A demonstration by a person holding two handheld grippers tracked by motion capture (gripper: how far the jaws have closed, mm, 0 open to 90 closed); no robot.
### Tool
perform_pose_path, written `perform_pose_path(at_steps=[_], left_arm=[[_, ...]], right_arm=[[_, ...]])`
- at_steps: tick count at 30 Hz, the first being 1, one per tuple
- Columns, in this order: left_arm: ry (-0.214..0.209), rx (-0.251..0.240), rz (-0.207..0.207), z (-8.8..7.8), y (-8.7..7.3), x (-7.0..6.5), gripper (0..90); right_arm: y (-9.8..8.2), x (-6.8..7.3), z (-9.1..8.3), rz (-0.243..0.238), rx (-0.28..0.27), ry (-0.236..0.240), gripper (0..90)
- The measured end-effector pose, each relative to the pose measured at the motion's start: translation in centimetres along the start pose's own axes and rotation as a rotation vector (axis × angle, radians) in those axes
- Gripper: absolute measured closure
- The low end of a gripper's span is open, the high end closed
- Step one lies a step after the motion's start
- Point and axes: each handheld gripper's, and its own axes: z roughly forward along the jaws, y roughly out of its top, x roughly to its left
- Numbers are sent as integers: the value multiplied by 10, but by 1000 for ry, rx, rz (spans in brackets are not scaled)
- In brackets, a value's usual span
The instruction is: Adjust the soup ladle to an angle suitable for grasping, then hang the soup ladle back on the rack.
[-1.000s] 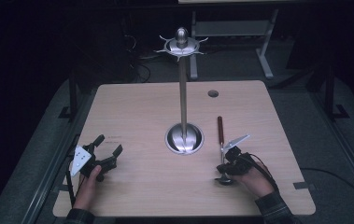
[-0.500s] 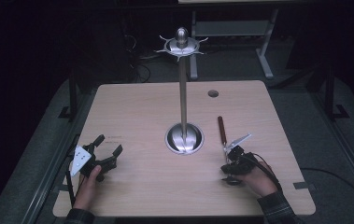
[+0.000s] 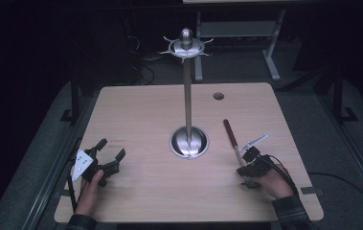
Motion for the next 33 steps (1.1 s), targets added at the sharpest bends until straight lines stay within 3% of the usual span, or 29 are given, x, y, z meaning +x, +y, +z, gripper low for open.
perform_pose_path(at_steps=[19, 26, 33], left_arm=[[0, 2, 6, 0, 0, 0, 143], [0, 2, 6, 0, 0, 0, 143], [0, 5, 6, 0, 0, 0, 143]], right_arm=[[-13, -34, -17, 72, -4, -90, 898], [-14, -36, -24, 71, -51, -72, 897], [-4, -36, -29, 87, -93, -60, 807]])
